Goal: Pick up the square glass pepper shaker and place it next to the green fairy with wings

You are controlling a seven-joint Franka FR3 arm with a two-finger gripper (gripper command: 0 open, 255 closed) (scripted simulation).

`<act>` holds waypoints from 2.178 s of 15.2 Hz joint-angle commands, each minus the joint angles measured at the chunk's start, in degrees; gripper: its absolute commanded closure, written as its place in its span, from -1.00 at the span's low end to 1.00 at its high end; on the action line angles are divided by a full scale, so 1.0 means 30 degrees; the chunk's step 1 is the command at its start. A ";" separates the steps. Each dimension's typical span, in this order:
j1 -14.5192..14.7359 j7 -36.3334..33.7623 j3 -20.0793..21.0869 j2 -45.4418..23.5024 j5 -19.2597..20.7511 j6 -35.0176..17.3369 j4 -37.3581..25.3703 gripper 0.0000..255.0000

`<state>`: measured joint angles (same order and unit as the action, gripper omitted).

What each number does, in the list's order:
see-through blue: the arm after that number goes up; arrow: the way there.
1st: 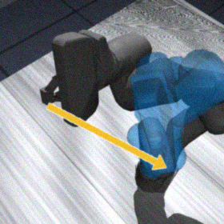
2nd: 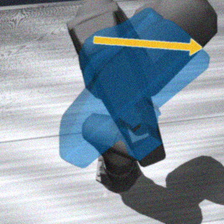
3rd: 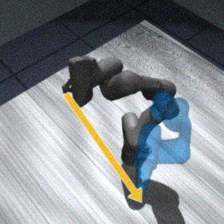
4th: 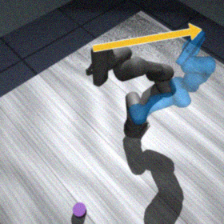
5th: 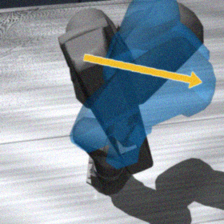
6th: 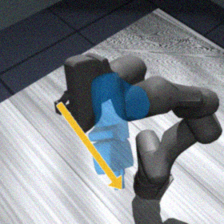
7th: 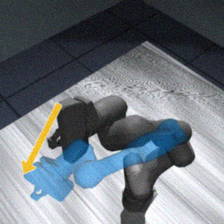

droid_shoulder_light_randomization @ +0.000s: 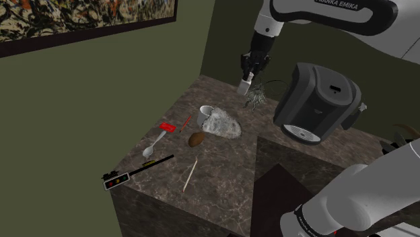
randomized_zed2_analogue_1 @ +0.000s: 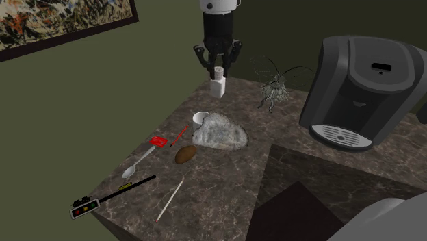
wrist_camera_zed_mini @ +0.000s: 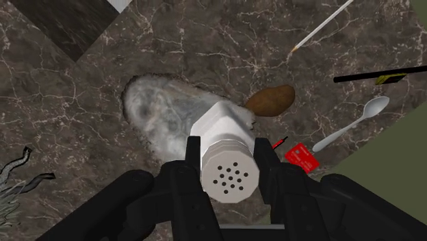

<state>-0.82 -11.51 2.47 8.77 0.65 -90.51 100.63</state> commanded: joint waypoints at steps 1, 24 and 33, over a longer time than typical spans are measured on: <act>-0.0367 0.0860 -0.0495 -0.0202 0.0103 0.0053 -0.0264 1.00; -0.5593 1.1429 -0.5941 -0.6556 -0.0630 0.1214 -0.7912 1.00; -0.7412 1.3628 -0.6605 -0.9471 -0.1574 0.1305 -1.0836 1.00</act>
<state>-23.20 29.39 -17.36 -19.99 -4.17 -85.62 66.84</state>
